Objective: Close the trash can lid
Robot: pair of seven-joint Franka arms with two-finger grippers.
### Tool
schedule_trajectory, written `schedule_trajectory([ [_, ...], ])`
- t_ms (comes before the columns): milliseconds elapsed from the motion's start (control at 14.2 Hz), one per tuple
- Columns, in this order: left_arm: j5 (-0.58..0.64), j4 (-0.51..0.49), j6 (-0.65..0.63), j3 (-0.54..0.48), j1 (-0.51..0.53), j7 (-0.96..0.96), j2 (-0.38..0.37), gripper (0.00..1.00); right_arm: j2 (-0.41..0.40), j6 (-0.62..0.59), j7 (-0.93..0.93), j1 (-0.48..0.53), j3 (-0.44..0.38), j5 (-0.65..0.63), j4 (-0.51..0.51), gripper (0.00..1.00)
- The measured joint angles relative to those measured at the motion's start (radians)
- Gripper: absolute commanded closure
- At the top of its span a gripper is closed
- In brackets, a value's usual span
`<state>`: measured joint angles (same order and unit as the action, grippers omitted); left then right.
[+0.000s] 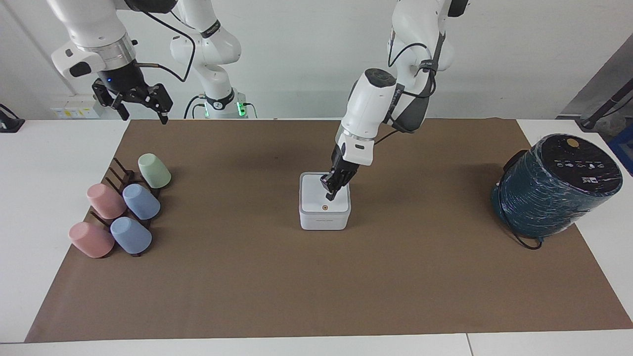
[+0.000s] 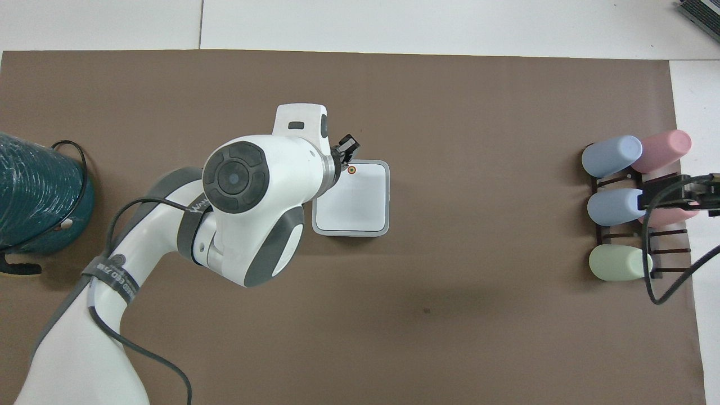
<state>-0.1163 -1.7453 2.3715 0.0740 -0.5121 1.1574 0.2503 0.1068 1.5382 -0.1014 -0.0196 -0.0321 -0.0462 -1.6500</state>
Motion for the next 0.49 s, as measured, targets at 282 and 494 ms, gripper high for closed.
schedule_trajectory([
  [282, 0.0, 0.15, -0.268, -0.002, 0.093, -0.156, -0.014, 1.0, 0.0, 0.0, 0.0, 0.0, 0.0, 0.0, 0.0, 0.0],
  [494, 0.0, 0.205, -0.432, -0.002, 0.188, -0.354, -0.053, 1.0, 0.0, 0.0, 0.0, 0.0, 0.0, 0.0, 0.0, 0.0],
])
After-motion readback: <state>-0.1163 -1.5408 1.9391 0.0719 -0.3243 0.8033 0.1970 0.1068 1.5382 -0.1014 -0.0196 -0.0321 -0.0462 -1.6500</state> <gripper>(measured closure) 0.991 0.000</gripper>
